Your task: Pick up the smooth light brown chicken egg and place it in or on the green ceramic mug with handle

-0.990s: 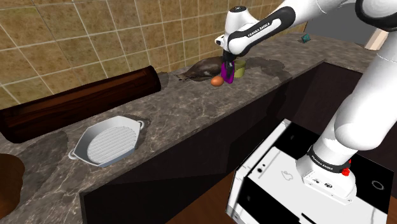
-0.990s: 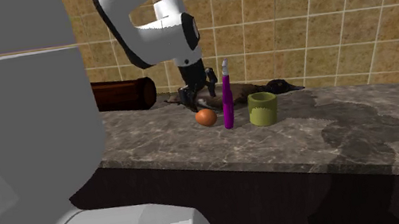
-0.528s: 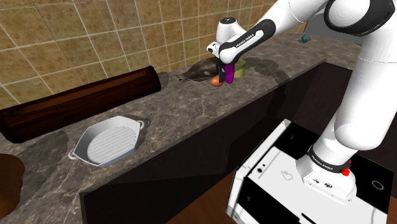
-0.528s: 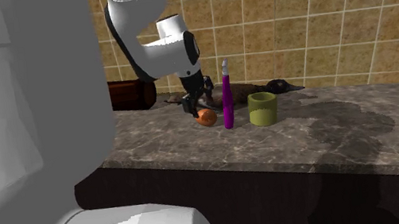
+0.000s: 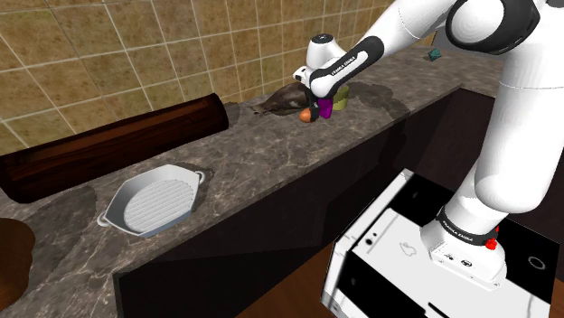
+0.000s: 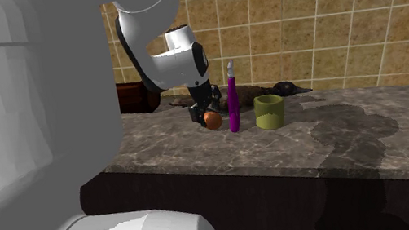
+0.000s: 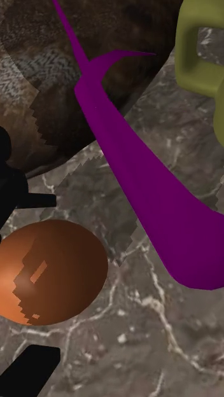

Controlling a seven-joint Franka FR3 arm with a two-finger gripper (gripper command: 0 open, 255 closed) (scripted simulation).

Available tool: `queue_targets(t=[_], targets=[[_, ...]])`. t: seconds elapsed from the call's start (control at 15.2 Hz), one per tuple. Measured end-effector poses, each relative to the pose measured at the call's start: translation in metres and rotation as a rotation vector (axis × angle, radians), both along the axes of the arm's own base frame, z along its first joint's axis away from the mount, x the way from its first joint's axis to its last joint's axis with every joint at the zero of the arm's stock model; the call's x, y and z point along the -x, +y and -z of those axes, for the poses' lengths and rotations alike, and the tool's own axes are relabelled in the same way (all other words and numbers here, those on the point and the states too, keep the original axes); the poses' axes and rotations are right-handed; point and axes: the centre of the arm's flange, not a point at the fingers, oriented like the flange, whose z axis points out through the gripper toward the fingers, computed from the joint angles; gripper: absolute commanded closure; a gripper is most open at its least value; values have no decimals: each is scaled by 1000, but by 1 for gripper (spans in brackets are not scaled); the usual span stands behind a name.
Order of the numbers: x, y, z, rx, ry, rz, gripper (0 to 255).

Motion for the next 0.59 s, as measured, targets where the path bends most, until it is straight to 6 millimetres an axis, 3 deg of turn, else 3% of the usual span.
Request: queue_targets(t=[0.2,0.26,0.59], targets=[[0,0,0,0,0,0,0],[0,0,0,0,0,0,255],[0,0,0,0,-1,0,255]])
